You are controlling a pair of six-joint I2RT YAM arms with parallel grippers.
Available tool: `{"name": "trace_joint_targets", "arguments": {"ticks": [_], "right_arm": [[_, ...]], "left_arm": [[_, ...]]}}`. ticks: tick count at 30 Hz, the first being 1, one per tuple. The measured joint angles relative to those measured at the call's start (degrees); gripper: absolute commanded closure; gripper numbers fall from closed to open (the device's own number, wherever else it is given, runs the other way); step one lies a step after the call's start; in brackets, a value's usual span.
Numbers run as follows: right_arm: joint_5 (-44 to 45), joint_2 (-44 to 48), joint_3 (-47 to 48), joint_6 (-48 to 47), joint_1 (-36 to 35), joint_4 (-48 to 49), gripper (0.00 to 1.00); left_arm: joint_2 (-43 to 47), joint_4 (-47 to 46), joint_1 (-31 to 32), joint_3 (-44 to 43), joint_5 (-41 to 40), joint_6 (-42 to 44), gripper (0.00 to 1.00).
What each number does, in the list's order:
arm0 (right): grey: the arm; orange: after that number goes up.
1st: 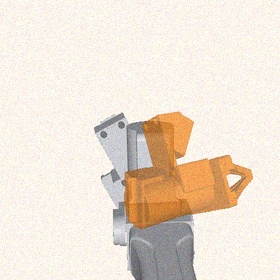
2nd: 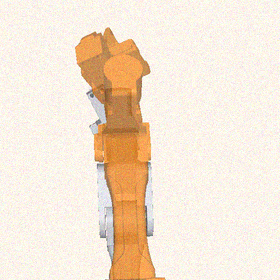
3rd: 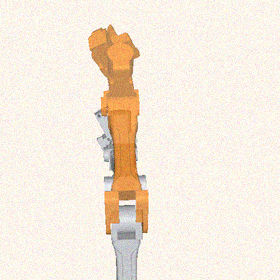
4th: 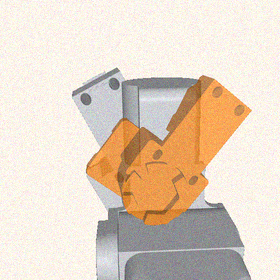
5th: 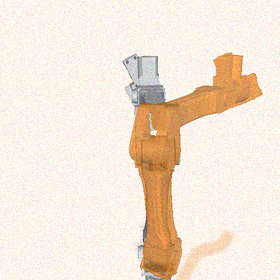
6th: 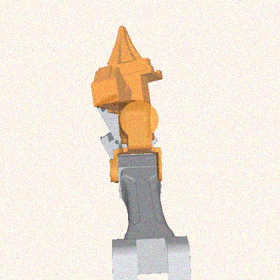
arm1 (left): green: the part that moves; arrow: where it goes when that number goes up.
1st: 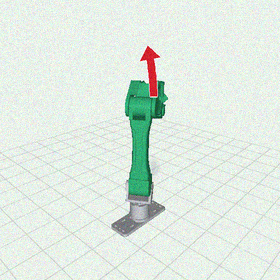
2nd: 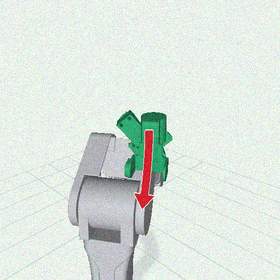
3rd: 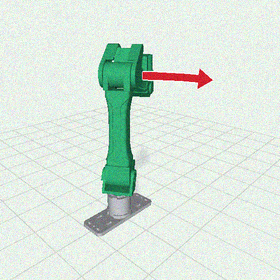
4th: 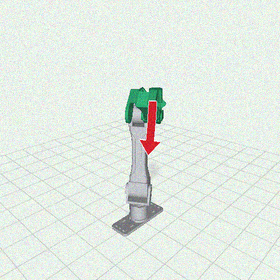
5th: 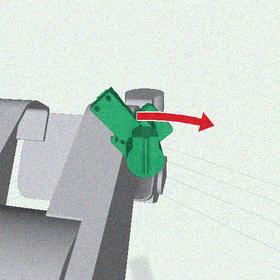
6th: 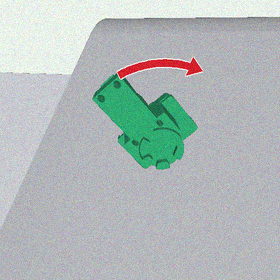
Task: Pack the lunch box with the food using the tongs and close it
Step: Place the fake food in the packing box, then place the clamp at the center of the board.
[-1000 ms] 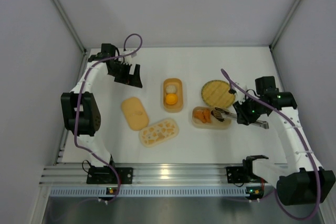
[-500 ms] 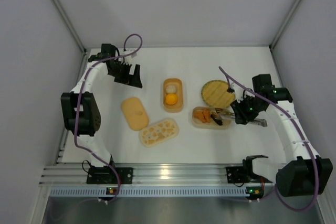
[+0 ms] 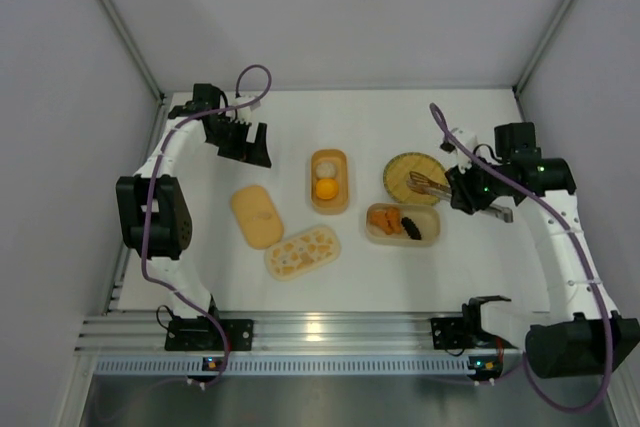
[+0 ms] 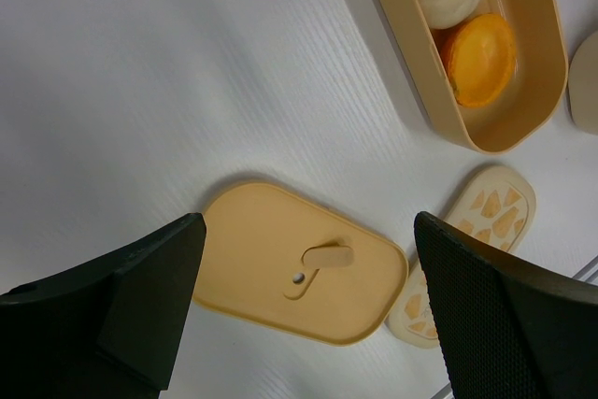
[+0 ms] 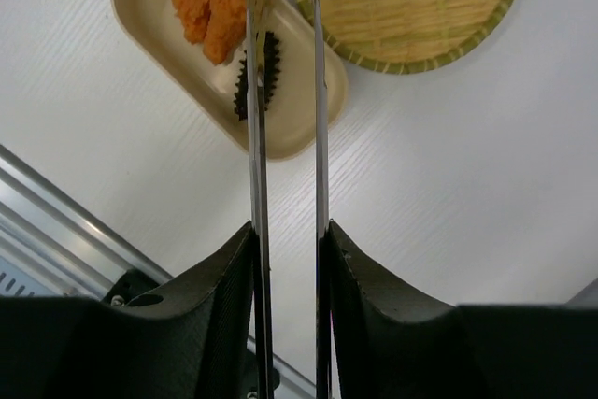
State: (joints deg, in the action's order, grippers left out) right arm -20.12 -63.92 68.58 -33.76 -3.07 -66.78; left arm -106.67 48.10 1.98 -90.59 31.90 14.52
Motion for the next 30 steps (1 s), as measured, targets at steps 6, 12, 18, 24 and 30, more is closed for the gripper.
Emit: {"name": "trace_joint_targets", "arguments": {"ticks": [6,12,18,24,30], "right_arm": [[-1.25,-4.59,2.78,6.82,6.1,6.12,0.7],[1.16,-21.09,6.54,13.11,14.25,15.1,0.71],[5.73,-30.58,7.74,15.61,15.23,21.51,0.71],[9.16,-36.0,7.5,17.38,15.32,26.56,0.68],[10.91,-38.73,4.11,17.03,15.34,30.18,0.61]], "left_arm": [[0.0,-0.13,0.0,0.0,-0.26,0.0,0.02],[0.0,-0.15,0.0,-0.22,-1.57,0.02,0.02],[0.0,-0.48,0.0,-0.59,-2.19,-0.7,0.02],[0.0,-1.09,0.0,-0.59,-2.36,-1.09,0.02],[0.02,-0.92,0.0,1.4,-2.4,0.79,0.02]]}}
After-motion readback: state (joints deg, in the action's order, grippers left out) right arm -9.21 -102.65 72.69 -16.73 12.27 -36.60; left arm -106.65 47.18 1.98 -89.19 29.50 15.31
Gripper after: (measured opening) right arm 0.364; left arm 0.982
